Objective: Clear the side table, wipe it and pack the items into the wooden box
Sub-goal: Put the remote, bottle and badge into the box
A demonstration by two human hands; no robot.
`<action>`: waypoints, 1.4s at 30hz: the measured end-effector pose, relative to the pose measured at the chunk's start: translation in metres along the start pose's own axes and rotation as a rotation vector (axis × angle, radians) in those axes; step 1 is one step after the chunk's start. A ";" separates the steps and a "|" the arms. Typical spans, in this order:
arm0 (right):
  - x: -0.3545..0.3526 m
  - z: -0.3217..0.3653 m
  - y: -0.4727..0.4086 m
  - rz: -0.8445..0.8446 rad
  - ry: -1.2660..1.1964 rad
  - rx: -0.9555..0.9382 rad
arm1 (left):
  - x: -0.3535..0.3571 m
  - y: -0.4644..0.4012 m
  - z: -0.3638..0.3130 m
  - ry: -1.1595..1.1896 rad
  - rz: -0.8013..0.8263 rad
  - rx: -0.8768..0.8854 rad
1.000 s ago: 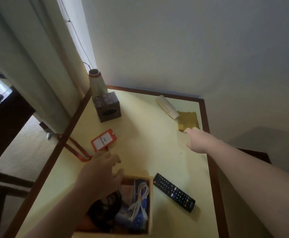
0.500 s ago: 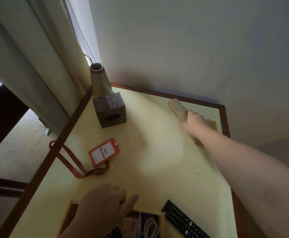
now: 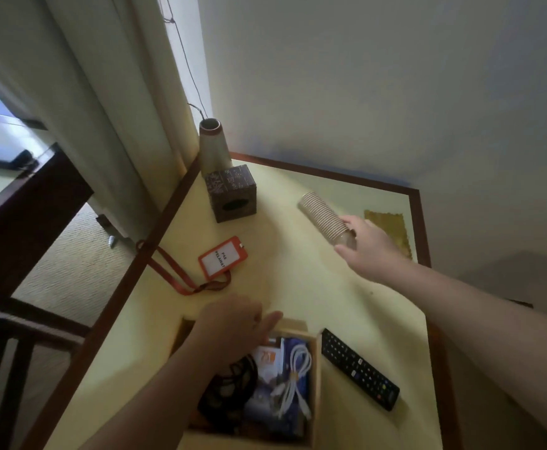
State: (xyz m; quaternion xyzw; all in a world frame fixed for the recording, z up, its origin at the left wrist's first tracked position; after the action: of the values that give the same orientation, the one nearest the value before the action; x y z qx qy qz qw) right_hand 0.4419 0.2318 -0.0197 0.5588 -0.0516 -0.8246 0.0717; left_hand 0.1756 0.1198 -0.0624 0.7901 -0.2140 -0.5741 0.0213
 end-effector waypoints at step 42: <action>0.107 0.135 0.184 0.015 0.304 -0.390 | 0.004 0.136 0.061 0.115 -0.204 -0.208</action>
State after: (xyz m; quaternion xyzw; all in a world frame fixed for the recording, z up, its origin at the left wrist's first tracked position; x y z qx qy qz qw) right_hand 0.2882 0.0325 -0.0372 0.6517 0.1160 -0.7248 0.1912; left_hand 0.0778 0.0081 -0.0489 0.8327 -0.0707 -0.5463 0.0566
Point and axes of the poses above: each hand's wrist, its own y-axis away from the middle knuckle, its own x-axis out of the palm, z = x × y, the point moved 4 cm from there along -y, towards the middle knuckle, and after that the axes turned 3 degrees about y, right-handed, at the moved point
